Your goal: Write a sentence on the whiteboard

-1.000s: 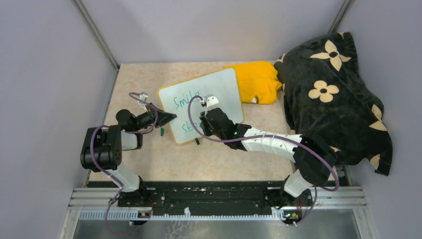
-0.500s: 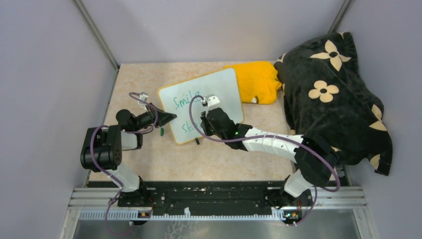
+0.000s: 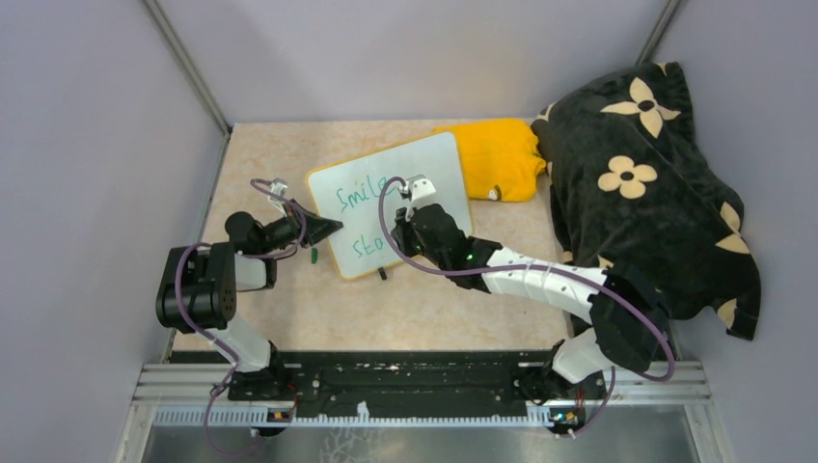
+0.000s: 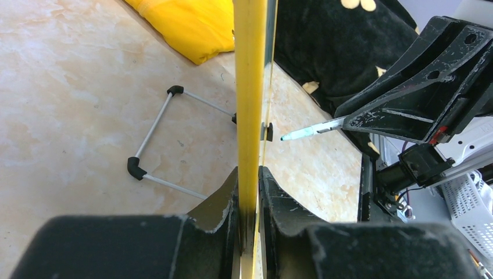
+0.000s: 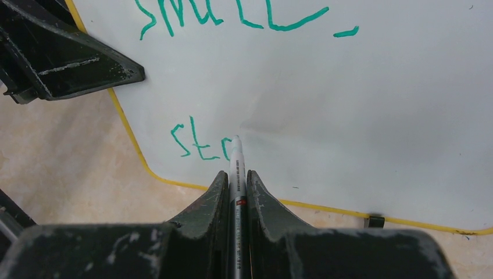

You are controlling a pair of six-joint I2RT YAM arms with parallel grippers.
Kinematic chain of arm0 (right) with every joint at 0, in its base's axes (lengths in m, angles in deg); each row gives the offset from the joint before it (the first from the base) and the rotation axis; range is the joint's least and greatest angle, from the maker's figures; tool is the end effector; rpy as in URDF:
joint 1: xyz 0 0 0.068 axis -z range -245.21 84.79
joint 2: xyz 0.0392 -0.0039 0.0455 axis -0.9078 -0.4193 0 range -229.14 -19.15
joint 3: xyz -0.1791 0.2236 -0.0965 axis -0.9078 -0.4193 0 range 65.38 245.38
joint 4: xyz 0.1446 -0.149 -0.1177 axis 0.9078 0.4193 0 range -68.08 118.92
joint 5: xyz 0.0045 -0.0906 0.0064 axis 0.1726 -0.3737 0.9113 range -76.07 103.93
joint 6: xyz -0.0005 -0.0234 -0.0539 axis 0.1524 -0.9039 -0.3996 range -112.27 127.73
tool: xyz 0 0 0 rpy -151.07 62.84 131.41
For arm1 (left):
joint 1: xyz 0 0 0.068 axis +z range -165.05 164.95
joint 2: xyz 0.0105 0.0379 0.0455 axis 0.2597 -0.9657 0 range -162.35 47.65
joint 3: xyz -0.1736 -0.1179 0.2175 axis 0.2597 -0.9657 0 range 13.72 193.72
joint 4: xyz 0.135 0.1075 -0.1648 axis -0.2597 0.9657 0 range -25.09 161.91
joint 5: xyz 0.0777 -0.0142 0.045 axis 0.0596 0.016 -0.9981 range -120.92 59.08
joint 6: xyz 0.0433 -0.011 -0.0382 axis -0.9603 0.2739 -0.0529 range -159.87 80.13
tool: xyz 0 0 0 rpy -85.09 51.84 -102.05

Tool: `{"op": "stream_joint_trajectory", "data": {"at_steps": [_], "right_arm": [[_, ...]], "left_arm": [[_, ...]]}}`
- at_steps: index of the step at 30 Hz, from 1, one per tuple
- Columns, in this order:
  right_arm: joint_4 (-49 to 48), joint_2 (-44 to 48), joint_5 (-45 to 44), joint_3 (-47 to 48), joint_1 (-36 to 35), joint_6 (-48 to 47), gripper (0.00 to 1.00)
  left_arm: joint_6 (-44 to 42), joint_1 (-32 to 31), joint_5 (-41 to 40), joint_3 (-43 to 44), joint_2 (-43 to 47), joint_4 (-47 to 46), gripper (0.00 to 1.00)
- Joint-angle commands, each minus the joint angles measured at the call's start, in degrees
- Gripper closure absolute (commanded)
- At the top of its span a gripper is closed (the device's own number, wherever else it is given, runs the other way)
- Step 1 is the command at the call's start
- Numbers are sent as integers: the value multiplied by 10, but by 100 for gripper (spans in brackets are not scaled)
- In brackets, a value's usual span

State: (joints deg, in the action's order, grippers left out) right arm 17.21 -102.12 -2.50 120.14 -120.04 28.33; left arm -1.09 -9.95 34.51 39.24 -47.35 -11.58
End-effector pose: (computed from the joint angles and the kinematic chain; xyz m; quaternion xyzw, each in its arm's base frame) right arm 0.1896 0.2482 0.3085 -0.1687 0.8141 0.2374 0.5024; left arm 0.2725 -0.0146 0.2324 0.1671 0.6684 -0.5253 0.4994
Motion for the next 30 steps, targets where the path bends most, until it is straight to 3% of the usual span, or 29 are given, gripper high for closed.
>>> {"op": "stream_joint_trajectory", "data": {"at_steps": [1, 30], "right_arm": [[-22, -1, 3, 23, 4, -5, 100], [-23, -24, -12, -8, 17, 14, 100]], "left_arm": [[-8, -6, 13, 9, 10, -6, 80], [-8, -6, 13, 9, 10, -4, 80]]}}
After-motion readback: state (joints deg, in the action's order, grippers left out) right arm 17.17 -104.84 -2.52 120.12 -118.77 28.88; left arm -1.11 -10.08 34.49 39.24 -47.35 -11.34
